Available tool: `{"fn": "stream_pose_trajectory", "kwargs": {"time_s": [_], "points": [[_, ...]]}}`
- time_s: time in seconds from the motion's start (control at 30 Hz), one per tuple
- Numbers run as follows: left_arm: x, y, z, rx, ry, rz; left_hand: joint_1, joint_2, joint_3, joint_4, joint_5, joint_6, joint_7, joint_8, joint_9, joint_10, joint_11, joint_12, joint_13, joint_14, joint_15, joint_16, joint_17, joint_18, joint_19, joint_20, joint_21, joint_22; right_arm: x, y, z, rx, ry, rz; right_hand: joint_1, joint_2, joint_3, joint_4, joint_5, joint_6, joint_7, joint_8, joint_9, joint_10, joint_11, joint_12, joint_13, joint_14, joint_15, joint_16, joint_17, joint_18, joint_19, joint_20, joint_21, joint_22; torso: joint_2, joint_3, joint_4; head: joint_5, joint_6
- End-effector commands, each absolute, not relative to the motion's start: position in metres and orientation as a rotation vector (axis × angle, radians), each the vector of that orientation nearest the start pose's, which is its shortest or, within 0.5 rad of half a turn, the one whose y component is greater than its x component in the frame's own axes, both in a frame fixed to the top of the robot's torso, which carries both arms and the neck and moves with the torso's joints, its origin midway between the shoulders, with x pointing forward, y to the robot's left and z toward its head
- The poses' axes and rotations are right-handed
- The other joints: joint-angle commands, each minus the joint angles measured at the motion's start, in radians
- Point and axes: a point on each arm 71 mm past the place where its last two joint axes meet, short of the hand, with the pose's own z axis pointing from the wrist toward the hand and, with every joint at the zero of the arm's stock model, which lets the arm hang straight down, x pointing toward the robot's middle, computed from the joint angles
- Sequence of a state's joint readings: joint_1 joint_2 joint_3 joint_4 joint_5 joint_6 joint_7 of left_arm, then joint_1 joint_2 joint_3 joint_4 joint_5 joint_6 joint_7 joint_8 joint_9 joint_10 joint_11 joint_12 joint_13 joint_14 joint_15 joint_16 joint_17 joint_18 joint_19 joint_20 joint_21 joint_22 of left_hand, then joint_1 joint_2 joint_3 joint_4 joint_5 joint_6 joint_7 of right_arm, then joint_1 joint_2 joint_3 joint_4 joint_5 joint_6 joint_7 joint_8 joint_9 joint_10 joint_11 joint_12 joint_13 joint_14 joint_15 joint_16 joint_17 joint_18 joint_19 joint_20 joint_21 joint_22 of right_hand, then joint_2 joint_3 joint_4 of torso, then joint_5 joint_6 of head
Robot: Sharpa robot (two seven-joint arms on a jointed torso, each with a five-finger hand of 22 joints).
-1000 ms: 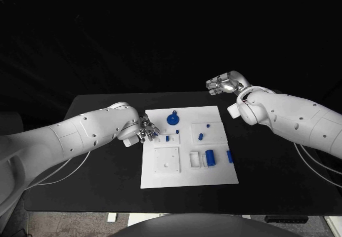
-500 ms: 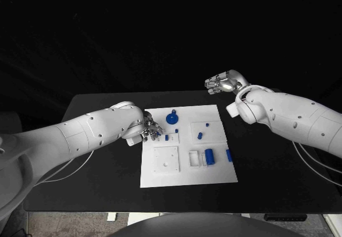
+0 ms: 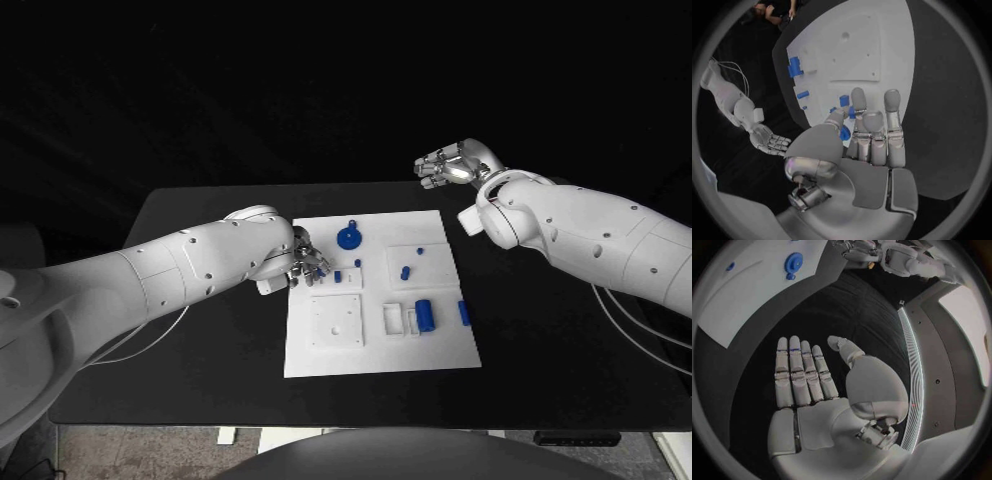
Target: Assemble the parts on the task board
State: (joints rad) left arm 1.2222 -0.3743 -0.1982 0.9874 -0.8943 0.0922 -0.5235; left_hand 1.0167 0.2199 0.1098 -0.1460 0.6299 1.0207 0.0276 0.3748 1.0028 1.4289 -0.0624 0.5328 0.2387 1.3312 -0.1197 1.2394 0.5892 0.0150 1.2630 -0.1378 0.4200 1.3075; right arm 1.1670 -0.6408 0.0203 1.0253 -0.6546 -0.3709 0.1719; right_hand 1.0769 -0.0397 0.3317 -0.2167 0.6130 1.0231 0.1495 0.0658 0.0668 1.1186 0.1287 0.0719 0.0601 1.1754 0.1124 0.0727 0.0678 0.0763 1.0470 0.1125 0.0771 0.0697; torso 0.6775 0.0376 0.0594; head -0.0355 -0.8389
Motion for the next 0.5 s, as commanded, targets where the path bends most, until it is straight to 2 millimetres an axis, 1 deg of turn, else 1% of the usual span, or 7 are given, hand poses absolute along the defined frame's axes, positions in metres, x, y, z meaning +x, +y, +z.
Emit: {"fn": "stream_pose_trajectory", "kwargs": {"time_s": [0.03, 0.2, 0.5], "points": [[0.5337, 0.1296, -0.2886, -0.259, 2.415, -0.295, 0.002, 0.013, 0.091, -0.084, -0.001, 0.028, -0.035, 0.006, 0.004, -0.006, 0.000, 0.006, 0.002, -0.003, -0.001, 0.003, -0.004, 0.001, -0.008, -0.002, 0.005, 0.020, 0.5671, -0.2567, -0.2082, 0.667, 1.536, 0.924, 0.000, -0.012, 0.005, 0.001, 0.004, -0.003, 0.003, -0.003, -0.001, -0.005, -0.001, -0.004, -0.001, -0.006, 0.000, -0.005, -0.001, 0.003, -0.007, -0.001, -0.002, -0.002, 0.000, 0.0001, -0.0007, 0.000, 0.000], [0.5329, 0.1281, -0.2915, -0.209, 2.397, -0.286, 0.003, 0.010, 0.091, -0.088, -0.002, 0.028, -0.035, 0.006, 0.008, -0.007, 0.000, 0.008, 0.002, -0.002, -0.001, 0.004, -0.004, 0.002, -0.007, -0.002, 0.005, 0.020, 0.5669, -0.2569, -0.2081, 0.667, 1.536, 0.923, 0.000, -0.012, 0.005, 0.001, 0.004, -0.003, 0.003, -0.003, -0.001, -0.005, -0.001, -0.004, -0.001, -0.006, 0.000, -0.005, -0.001, 0.003, -0.007, -0.001, -0.002, -0.002, 0.001, -0.0001, -0.0009, -0.001, -0.001], [0.5345, 0.1268, -0.2928, -0.152, 2.345, -0.280, 0.004, 0.007, 0.089, -0.090, -0.001, 0.032, -0.036, 0.004, 0.008, -0.005, 0.000, 0.009, 0.002, 0.000, -0.002, 0.004, -0.006, 0.002, -0.006, -0.002, 0.006, 0.020, 0.5666, -0.2572, -0.2080, 0.666, 1.535, 0.924, 0.001, -0.013, 0.007, 0.003, 0.005, -0.003, 0.003, -0.003, -0.001, -0.005, -0.001, -0.004, -0.001, -0.006, 0.000, -0.005, -0.001, 0.003, -0.007, -0.001, -0.002, -0.002, 0.000, 0.0009, -0.0009, -0.004, -0.002]]}}
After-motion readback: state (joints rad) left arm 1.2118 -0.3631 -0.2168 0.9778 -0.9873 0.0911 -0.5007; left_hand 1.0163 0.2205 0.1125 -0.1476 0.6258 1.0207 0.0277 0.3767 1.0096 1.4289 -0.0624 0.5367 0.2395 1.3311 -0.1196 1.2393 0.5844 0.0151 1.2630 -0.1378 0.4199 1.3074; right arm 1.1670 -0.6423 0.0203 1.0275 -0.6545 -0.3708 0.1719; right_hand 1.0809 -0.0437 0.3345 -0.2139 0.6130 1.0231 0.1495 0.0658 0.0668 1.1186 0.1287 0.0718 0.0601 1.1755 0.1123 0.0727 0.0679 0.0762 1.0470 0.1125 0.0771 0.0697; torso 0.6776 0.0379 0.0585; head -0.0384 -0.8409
